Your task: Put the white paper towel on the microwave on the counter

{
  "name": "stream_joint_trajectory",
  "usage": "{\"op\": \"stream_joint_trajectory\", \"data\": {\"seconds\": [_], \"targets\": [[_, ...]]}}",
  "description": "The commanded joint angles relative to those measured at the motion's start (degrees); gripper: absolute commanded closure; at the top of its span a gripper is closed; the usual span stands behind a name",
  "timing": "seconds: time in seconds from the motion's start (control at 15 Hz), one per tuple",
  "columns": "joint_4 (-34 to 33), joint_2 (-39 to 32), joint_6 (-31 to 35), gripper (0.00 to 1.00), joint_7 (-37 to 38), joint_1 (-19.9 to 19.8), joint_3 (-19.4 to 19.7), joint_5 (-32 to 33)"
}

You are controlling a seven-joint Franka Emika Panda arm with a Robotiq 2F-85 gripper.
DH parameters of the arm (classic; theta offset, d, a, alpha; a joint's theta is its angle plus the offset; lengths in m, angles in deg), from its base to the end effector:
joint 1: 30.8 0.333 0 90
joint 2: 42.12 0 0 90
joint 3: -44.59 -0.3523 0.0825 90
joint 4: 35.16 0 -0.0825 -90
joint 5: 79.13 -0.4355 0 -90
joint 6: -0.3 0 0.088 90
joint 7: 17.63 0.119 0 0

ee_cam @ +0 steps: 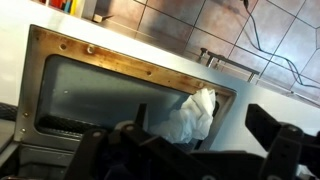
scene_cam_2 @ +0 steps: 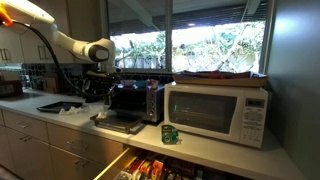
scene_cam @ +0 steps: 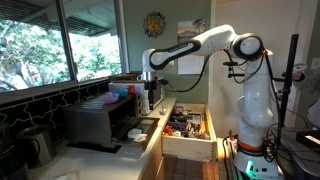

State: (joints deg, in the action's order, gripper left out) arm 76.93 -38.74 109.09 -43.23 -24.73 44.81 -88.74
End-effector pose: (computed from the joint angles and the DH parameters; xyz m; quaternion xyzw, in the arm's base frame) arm 0.5846 0.0740 0.5102 -0.9665 -0.2442 -0.0143 0.0781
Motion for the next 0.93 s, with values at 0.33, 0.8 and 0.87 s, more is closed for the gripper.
{"op": "stream_joint_trajectory", "data": {"seconds": [0.33, 0.8, 0.87], "targets": [[5.88, 2.91, 10.68, 0.00, -0.31, 0.78, -4.26, 6.91], [19.23, 5.64, 33.20, 0.00, 8.45, 2.72, -7.84, 5.64], [20.22, 5.82, 33.96, 0.00, 10.43, 2.68, -7.84, 4.82]]}}
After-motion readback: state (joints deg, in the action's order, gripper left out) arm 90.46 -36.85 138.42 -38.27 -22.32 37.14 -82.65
